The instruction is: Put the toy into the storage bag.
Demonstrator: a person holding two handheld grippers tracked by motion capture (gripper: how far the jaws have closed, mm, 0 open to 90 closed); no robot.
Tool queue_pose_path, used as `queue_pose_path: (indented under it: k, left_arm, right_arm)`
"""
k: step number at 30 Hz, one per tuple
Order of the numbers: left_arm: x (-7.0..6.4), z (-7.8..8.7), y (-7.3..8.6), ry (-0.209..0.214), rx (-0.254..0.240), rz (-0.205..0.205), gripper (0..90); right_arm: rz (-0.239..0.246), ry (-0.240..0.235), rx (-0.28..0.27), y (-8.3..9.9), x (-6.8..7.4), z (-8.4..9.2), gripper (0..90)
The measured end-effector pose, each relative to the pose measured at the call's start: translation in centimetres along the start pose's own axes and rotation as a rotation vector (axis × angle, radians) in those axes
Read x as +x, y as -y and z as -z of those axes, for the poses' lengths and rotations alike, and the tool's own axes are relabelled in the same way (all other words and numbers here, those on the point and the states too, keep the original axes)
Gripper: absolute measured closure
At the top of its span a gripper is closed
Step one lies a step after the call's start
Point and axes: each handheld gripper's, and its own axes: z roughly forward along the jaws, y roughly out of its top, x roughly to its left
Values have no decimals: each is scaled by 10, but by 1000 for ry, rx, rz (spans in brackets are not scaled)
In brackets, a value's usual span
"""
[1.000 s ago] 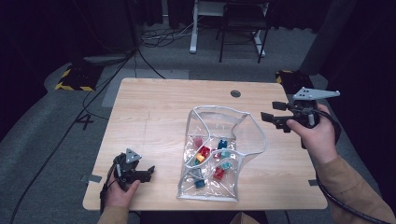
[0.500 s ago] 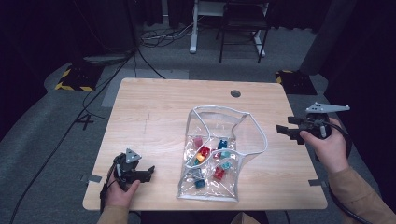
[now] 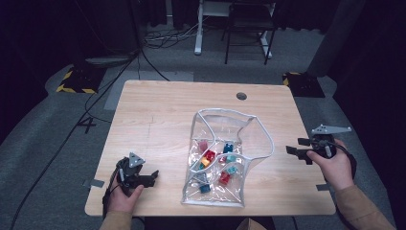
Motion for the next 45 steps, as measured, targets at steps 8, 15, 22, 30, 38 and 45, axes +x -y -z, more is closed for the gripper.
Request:
queue_pose_path:
  k: [8, 15, 22, 30, 38, 45]
  left_arm:
    - [0, 0, 0, -1, 0, 0, 126]
    - [0, 0, 0, 0, 0, 0, 126]
    - [0, 0, 0, 0, 0, 0, 126]
    - [0, 0, 0, 0, 0, 0, 126]
    - [0, 0, 0, 0, 0, 0, 126]
    - [0, 0, 0, -1, 0, 0, 126]
  right_arm:
    - [30, 8, 36, 33, -1, -18, 284]
    - [63, 14, 38, 62, 5, -33, 275]
    - [113, 26, -7, 76, 17, -44, 269]
    - [110, 24, -28, 82, 21, -52, 238]
    - [113, 41, -16, 87, 21, -60, 150]
    - [120, 26, -11, 86, 20, -61, 118]
